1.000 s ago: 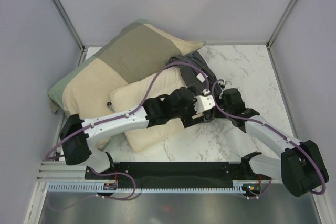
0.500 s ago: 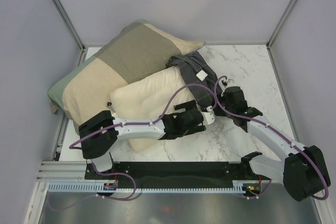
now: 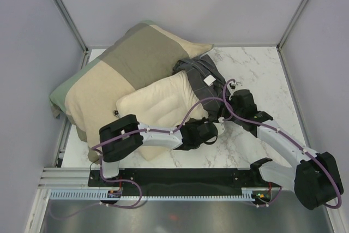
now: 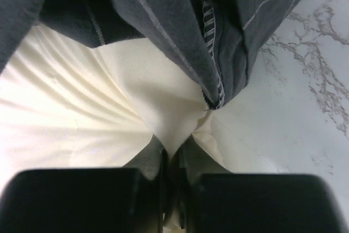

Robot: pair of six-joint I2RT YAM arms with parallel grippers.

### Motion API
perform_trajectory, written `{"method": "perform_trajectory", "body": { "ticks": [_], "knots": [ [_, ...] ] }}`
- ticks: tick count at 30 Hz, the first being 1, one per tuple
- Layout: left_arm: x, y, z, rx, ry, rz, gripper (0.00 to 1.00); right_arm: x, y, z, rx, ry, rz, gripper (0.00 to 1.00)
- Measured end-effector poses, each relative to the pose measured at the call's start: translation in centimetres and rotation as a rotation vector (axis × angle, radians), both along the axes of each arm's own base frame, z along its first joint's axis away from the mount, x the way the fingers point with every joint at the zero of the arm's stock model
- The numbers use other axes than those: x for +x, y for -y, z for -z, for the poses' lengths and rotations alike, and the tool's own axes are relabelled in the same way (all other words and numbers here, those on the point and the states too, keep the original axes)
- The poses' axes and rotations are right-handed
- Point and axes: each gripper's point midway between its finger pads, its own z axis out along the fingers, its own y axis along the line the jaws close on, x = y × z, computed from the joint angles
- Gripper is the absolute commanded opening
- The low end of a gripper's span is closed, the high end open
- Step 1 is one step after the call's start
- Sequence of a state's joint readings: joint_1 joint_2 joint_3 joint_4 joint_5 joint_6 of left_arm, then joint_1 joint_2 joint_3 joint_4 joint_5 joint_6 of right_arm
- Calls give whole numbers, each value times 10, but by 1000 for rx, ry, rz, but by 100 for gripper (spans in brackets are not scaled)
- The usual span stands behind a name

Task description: Remove the pillowcase from the pillow

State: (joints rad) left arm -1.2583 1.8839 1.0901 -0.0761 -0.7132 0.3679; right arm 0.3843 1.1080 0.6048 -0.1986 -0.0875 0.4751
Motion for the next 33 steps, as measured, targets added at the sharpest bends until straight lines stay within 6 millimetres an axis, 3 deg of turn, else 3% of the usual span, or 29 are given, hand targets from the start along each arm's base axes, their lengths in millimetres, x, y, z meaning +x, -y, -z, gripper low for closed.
{"method": "perform_trajectory", "body": {
  "ticks": [3, 5, 8, 9, 12, 19, 22, 25, 33],
  "knots": [
    [1, 0, -1, 2, 3, -3, 2, 0, 0, -1, 1, 2, -2, 0],
    [0, -1, -3, 7, 3, -1, 2, -1, 0, -1, -2, 3, -4, 6],
    [-2, -3, -12, 11, -7, 7, 2, -4, 3, -2, -17, 4, -10, 36],
    [-1, -5, -17, 3, -11, 7, 2, -5, 4, -4, -26, 5, -12, 58],
    [1, -12, -44, -48, -49, 15, 2, -7, 8, -19, -46, 39, -18, 80],
    [35, -53, -139, -368, -117, -51, 2, -2, 16, -103, -11, 258, 8, 90],
    [40, -72, -168, -448, -102, -74, 2, -2, 20, -126, 2, 317, 29, 91],
    [41, -85, -180, -490, -112, -84, 2, -1, 24, -136, -2, 335, 54, 91],
    [42, -91, -180, -528, -160, -84, 2, 12, 31, -143, -50, 361, 93, 93]
  ]
}}
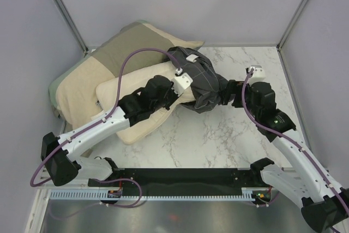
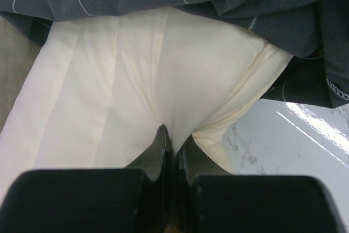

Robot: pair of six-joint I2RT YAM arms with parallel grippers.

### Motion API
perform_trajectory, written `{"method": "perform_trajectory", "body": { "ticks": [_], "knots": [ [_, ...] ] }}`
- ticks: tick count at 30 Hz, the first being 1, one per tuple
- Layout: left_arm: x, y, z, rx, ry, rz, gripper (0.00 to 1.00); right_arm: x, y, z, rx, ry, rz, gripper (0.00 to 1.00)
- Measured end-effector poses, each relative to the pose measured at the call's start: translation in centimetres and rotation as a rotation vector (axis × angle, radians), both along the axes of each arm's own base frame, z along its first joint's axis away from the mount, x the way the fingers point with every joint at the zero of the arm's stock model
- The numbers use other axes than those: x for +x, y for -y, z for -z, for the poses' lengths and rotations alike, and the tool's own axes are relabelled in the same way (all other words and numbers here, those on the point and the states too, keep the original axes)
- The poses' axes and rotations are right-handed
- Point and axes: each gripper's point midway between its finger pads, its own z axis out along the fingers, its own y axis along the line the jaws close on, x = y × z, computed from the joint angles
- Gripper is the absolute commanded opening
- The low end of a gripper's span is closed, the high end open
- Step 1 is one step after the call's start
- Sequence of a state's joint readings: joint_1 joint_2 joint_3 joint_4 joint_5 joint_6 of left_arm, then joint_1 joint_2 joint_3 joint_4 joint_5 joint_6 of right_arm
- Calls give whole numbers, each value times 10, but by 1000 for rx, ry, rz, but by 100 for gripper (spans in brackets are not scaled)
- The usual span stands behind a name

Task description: Remove the pillowcase from the pillow

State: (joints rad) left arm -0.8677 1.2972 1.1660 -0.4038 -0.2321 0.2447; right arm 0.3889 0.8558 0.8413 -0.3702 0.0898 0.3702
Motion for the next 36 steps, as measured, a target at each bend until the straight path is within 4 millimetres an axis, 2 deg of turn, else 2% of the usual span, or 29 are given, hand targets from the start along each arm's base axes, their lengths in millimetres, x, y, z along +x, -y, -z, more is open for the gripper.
{"method": "perform_trajectory", "body": {
  "ticks": [7, 11, 13, 16, 17, 18, 19, 20, 22, 26, 33, 36],
  "knots": [
    [-1, -1, 2, -2, -13, 7, 2, 15, -6, 9, 3, 0, -41, 93],
    [-1, -4, 3, 0, -21, 1, 2, 21, -22, 29, 60, -3, -138, 87],
    [0, -6, 4, 6, -26, -3, 2, 21, -31, 41, 90, -21, -192, 76],
    [-2, -9, 7, 19, -37, -6, 2, 17, -46, 54, 140, -53, -281, 53],
    [-2, -9, 8, 21, -40, -6, 2, 15, -51, 55, 151, -55, -307, 43],
    [-2, -10, 9, 24, -43, -6, 2, 14, -54, 54, 157, -50, -327, 25],
    [-2, -10, 9, 23, -43, -5, 2, 13, -57, 52, 163, -45, -347, 20],
    [-3, -10, 9, 23, -44, -4, 2, 12, -59, 49, 174, -38, -360, 7],
    [-2, -10, 8, 22, -43, -5, 2, 10, -60, 45, 174, -26, -375, 0],
    [-3, -9, 6, 16, -41, 0, 2, 10, -49, 44, 163, -29, -337, 0],
    [-5, -8, 3, 2, -37, 10, 2, 26, 5, 41, 128, -33, -146, 0],
    [-7, -8, -2, -13, -34, 20, 2, 28, 18, 42, 120, -45, -109, 0]
  ]
}}
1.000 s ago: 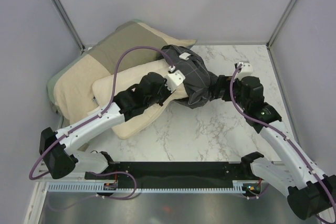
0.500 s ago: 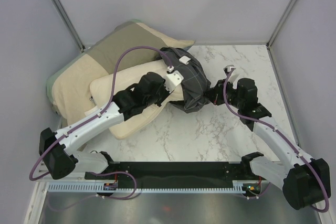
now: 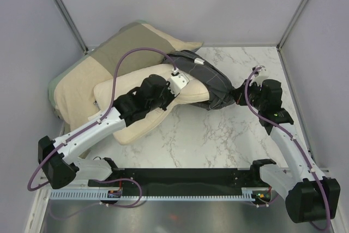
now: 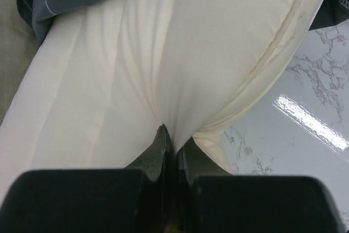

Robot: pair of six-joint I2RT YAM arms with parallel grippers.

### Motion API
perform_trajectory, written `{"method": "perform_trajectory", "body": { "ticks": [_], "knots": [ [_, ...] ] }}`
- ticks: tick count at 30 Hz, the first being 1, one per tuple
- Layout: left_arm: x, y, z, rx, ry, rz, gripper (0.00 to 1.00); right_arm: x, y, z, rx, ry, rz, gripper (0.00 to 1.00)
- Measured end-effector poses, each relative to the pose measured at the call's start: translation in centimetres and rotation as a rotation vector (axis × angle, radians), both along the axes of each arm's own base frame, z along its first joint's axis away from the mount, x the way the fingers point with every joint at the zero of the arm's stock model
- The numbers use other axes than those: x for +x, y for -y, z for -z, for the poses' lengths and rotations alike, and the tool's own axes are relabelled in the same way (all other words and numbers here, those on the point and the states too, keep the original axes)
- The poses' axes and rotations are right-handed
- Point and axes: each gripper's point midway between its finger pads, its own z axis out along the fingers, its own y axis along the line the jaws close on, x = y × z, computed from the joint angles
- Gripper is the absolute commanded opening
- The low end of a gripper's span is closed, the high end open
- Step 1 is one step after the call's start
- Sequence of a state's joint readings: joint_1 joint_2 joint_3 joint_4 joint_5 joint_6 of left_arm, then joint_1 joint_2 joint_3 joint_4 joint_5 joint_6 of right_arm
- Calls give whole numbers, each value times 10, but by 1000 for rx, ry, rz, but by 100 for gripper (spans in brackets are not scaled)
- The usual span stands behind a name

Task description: Remove the pillowcase from the pillow

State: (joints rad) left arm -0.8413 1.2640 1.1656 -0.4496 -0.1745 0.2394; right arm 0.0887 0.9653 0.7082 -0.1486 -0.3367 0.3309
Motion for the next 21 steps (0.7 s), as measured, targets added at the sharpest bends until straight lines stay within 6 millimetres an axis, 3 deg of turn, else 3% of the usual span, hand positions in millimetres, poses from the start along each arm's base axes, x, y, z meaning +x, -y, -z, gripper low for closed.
{"method": "perform_trajectory", "body": {
  "ticks": [21],
  "knots": [
    [-20, 6, 0, -48, -32, 136, 2, 1, 33, 19, -53, -75, 107, 0]
  ]
}}
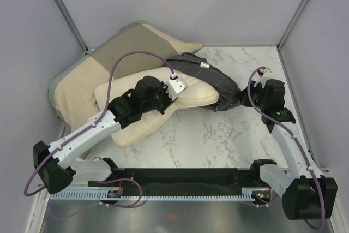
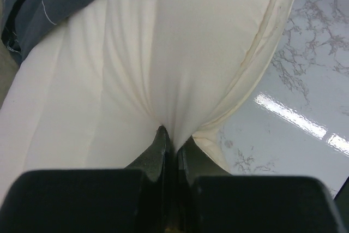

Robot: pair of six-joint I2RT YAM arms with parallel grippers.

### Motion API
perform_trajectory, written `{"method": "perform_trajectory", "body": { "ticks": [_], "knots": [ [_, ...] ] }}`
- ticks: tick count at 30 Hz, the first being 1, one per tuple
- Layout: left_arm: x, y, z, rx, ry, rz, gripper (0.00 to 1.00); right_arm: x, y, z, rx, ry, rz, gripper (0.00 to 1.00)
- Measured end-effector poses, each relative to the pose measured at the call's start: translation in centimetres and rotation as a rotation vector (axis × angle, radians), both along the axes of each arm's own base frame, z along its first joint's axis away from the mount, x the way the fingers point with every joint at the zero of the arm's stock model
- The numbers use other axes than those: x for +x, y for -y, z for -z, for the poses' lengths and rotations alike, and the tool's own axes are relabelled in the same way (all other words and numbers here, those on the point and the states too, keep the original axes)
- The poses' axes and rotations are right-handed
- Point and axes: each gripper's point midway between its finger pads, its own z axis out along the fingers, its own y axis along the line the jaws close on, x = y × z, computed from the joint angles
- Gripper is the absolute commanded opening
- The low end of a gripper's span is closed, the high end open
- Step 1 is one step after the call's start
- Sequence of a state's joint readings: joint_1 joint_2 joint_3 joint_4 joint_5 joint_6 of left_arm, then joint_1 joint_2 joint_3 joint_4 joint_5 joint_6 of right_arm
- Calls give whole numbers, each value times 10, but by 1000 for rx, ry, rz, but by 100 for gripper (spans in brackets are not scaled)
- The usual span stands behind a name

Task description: Remove the pillowcase from the pillow

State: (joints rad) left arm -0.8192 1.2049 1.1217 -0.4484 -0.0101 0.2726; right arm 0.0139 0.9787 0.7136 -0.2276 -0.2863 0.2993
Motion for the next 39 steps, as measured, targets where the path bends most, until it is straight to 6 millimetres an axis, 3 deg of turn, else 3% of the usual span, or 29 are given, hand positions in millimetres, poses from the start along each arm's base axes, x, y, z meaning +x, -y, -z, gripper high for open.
{"method": "perform_trajectory", "body": {
  "ticks": [19, 27, 39],
  "knots": [
    [-12, 2, -4, -19, -17, 70, 2, 6, 24, 7, -20, -48, 90, 0],
    [-18, -5, -22, -86, -17, 105, 2, 14, 52, 25, -12, -125, 202, 0],
    [-9, -18, -34, -164, -36, 84, 2, 26, 91, 8, 28, -102, 330, 0]
  ]
}}
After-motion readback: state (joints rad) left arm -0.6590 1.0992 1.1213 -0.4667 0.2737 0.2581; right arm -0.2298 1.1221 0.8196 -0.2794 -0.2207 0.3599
